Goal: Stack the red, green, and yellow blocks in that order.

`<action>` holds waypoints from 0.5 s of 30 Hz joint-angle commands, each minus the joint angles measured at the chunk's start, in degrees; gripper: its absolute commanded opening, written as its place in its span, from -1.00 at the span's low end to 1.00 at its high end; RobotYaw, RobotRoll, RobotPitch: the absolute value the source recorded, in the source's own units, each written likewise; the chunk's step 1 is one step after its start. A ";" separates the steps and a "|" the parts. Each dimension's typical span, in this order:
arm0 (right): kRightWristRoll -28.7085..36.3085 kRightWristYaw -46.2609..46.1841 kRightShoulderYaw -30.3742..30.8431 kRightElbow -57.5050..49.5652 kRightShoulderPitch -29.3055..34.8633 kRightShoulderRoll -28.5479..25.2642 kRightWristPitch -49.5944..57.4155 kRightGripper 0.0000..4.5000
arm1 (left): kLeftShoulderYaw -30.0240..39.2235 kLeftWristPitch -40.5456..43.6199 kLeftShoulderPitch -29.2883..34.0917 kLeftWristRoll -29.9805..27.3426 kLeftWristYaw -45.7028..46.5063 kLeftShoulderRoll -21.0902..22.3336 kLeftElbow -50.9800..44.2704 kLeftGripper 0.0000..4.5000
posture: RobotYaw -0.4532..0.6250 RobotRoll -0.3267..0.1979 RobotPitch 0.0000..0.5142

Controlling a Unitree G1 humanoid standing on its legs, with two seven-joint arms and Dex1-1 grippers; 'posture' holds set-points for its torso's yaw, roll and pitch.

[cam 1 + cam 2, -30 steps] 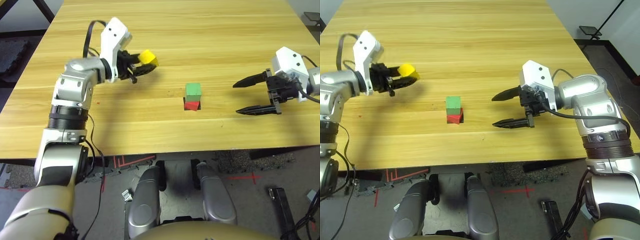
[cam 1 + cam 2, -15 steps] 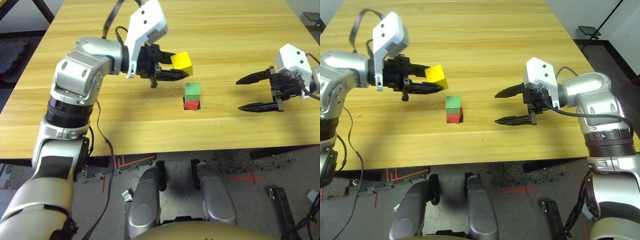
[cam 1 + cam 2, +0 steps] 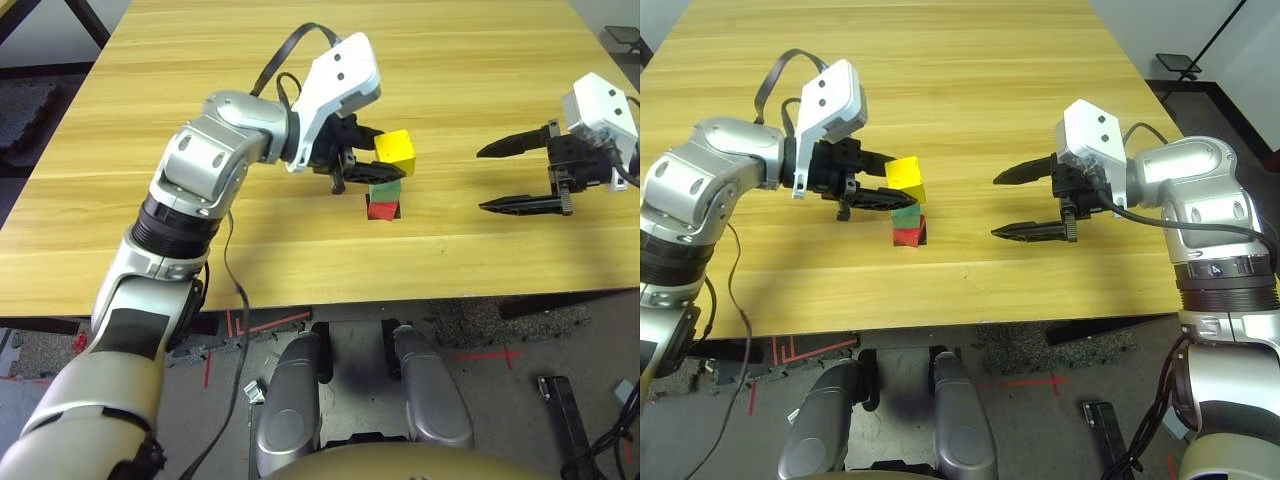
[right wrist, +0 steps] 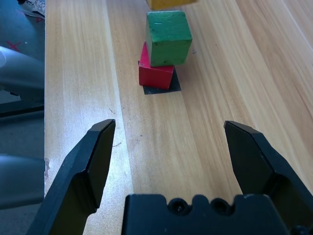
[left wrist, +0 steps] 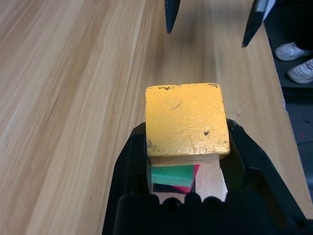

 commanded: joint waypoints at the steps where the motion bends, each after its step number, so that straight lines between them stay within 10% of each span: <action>1: 1.15 0.04 -1.04 -1.23 0.94 -0.84 0.69 1.00 | -1.27 -2.20 -0.42 1.08 -0.45 -0.83 1.74 -0.08 | 0.30 0.71 -0.12; 15: 1.05 0.21 -0.77 -1.46 0.63 -0.87 1.18 1.00 | -1.95 -4.21 1.72 1.90 -1.46 -1.33 1.76 -0.08 | 0.29 0.67 -0.05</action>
